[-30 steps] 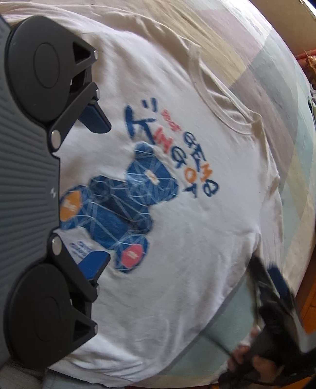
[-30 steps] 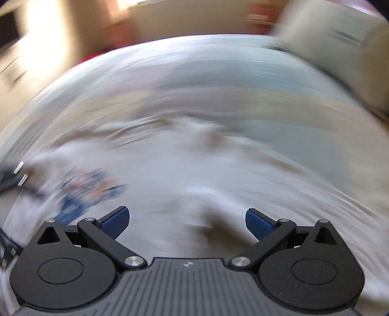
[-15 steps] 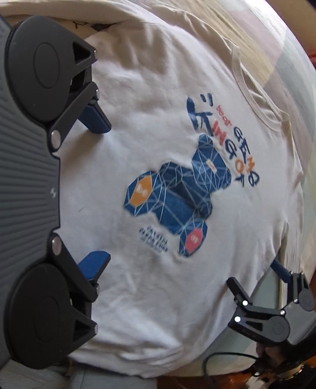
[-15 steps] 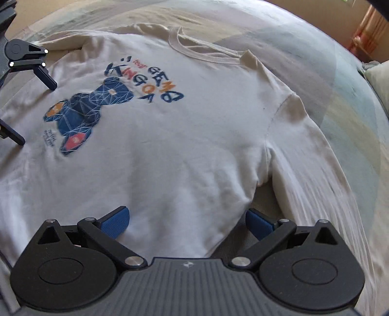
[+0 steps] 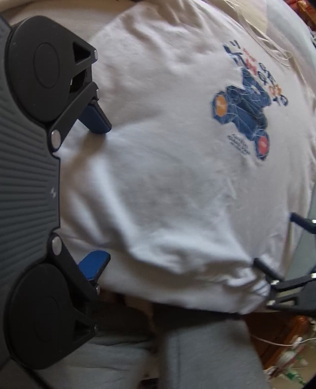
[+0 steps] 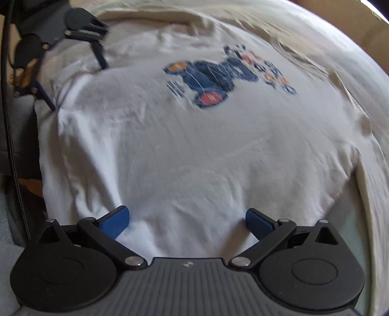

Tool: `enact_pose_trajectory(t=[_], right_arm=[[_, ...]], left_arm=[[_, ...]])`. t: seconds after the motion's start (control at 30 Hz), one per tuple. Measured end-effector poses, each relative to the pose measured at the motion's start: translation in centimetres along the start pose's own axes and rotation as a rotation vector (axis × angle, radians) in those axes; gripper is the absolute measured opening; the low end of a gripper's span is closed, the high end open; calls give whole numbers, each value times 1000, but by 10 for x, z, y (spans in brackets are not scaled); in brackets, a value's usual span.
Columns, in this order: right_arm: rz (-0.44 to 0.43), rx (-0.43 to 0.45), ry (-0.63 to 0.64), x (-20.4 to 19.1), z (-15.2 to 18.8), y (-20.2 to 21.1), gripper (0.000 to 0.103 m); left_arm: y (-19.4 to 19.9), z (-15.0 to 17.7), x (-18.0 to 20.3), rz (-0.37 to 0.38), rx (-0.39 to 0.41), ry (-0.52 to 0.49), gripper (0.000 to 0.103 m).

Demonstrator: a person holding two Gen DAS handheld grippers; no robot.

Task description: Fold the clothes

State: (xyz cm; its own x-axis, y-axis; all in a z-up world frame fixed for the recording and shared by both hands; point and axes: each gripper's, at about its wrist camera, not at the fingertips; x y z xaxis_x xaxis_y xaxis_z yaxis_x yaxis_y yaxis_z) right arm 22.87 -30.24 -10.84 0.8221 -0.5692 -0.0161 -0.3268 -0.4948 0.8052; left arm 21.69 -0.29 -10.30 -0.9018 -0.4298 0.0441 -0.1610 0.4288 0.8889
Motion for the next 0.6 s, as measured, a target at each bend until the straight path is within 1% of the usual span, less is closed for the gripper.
enact_pose_trajectory(t=[0.03,0.1,0.13,0.2,0.27,0.33,0.43,0.5,0.53,0.57,0.6], right_arm=[[-1,13,-7,-2,-4,3,103],[-19,34,-11,-10,-12,4,103],[-38,35,5,-17,-15,-1,103],[-40,37,75,-34,-16,-16,103],[-25,53,78,-37,-19,-28,103],[-7,52,23,-30,-22,-32,103],[-19,24,34,-25,-9,-23,103],[-24,-7,29,-21,4,-13,103],[-23,-26,30,-20,10,-8,103],[-22,-45,32,-19,14,-4,103],[-21,-66,24,-17,15,-1,103]], left_arm=[[3,-3,-2,-5,15,9,102],[3,-13,-9,-21,50,66,102],[0,-17,-13,-30,65,95,102],[-10,-25,-18,-56,91,137,102],[-20,-26,-21,-94,94,142,102],[-22,-22,-20,-102,98,133,103],[-15,-6,-14,-98,79,88,103],[-6,6,-13,-96,57,99,103],[-2,9,-14,-94,43,107,103],[0,9,-13,-97,19,98,103],[1,7,-12,-102,14,88,102]])
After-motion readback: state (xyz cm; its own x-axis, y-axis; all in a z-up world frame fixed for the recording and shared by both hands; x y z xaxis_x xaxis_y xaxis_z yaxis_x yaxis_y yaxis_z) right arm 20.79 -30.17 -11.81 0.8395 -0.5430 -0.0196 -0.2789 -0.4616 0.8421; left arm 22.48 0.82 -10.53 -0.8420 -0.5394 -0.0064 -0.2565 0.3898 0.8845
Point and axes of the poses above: each gripper's, at about its wrist camera, not at the fingertips, and y roughly against the way its jaws point, x to its right, z to its underside, and after that the axes turned 11 degrees about x, right-handed
